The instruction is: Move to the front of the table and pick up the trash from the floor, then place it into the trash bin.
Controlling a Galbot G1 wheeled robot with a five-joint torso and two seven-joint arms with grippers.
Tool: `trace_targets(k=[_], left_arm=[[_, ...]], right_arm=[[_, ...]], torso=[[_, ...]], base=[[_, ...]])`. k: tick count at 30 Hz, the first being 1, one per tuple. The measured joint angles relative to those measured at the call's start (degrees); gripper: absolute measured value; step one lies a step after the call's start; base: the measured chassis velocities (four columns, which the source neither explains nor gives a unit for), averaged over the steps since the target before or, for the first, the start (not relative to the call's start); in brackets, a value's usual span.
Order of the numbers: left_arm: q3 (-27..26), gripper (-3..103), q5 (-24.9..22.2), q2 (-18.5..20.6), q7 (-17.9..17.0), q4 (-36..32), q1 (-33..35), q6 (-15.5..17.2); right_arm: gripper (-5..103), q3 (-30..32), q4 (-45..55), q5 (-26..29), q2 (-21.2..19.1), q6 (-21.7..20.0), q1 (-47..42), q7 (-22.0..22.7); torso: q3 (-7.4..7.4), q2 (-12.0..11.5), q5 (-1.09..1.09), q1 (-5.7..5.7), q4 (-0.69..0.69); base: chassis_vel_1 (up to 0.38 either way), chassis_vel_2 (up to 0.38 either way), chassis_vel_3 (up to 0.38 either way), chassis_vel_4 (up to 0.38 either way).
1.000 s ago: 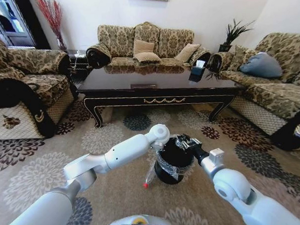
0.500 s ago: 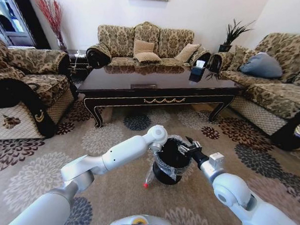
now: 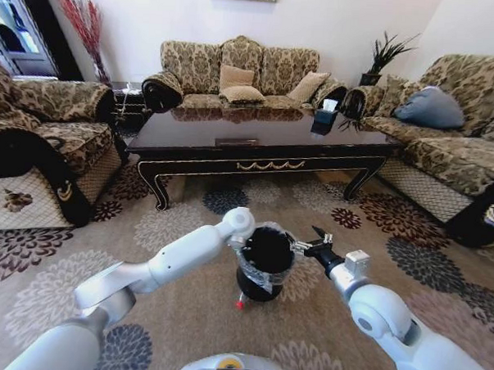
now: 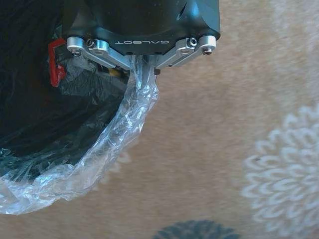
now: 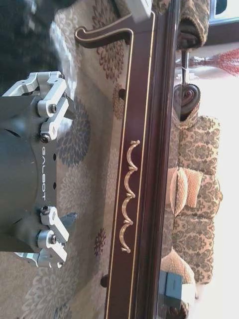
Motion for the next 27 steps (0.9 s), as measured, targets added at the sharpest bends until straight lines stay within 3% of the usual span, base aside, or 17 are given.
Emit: trace_targets(k=[11, 19, 27], left_arm=[[-11.98, 0, -1.14, 7.22, 1.26, -2.48, 6.20, 0.48], [-23.83, 0, -1.55, 15.19, 3.06, -6.96, 15.67, 0.53], [-31.93, 0, -1.00, 19.27, 5.05, -9.84, 24.06, 0.55]], right_arm=[[100, -0.80, -2.91, -0.87, 2.33, 0.12, 1.07, 0.36], [100, -5.59, -10.05, -5.81, 4.81, 1.55, 2.14, -1.42], [100, -10.33, -17.84, -11.08, 8.09, 2.40, 3.62, -3.99]], torso=[[0.00, 0.00, -0.01, 0.00, -0.05], [0.00, 0.00, -0.01, 0.00, -0.02], [0.00, 0.00, 0.00, -0.01, -0.03]], base=[[0.000, 0.000, 0.000, 0.000], [0.000, 0.000, 0.000, 0.000], [0.000, 0.000, 0.000, 0.000]])
